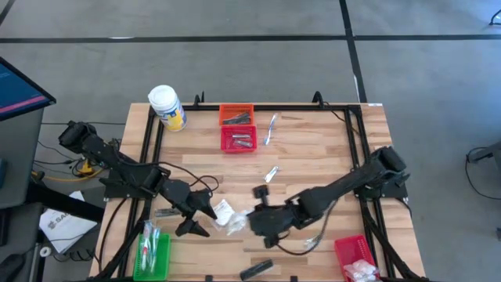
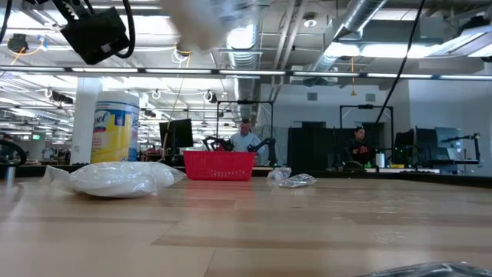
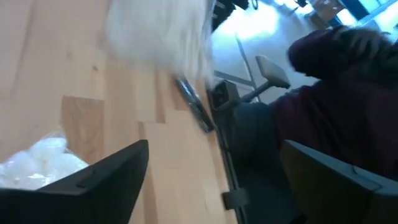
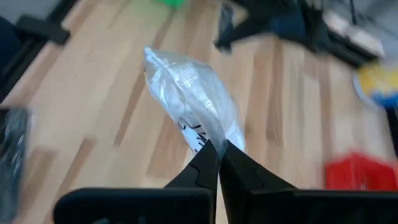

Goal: Pick & Place Travel size toiletries
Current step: Put the cotton pack into the bottom red basket

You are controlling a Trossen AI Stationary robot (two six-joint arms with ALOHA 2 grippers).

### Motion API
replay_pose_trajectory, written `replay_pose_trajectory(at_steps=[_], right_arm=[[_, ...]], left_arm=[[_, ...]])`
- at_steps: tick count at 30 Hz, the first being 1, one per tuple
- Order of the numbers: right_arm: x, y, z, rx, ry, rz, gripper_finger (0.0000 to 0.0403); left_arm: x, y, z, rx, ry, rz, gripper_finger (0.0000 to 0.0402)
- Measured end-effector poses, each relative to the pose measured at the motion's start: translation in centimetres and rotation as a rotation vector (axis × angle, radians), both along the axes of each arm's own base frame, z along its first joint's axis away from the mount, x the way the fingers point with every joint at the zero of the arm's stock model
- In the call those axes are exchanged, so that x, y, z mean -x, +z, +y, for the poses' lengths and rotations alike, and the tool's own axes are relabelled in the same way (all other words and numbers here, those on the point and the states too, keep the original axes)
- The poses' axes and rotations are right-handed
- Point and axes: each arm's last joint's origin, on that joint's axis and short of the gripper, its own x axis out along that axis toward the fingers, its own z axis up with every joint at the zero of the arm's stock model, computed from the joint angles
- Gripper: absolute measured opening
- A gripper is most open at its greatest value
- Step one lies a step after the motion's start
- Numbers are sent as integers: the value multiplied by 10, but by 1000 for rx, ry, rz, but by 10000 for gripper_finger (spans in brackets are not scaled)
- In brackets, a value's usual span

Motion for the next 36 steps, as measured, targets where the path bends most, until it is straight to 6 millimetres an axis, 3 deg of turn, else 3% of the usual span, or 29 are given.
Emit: replay_pose_trajectory(at_steps=[4,7,15,20,25,36], right_arm=[[42,21,9,-19,-112,45,1],[72,26,22,-72,-175,104,1],[143,3,58,-97,-437,367,0],[183,-7,77,-108,-589,478,0],[209,-9,93,-220,-711,564,0],[240,-10,108,-297,-855,663,0]], left_arm=[[-1,-1,2,-51,56,-24,368],[-2,-1,4,-101,122,-49,366],[-7,1,11,-212,366,-126,345],[-17,2,8,-240,421,-226,334],[-40,-7,2,-235,434,-343,329],[-74,-68,-6,-209,392,-260,327]])
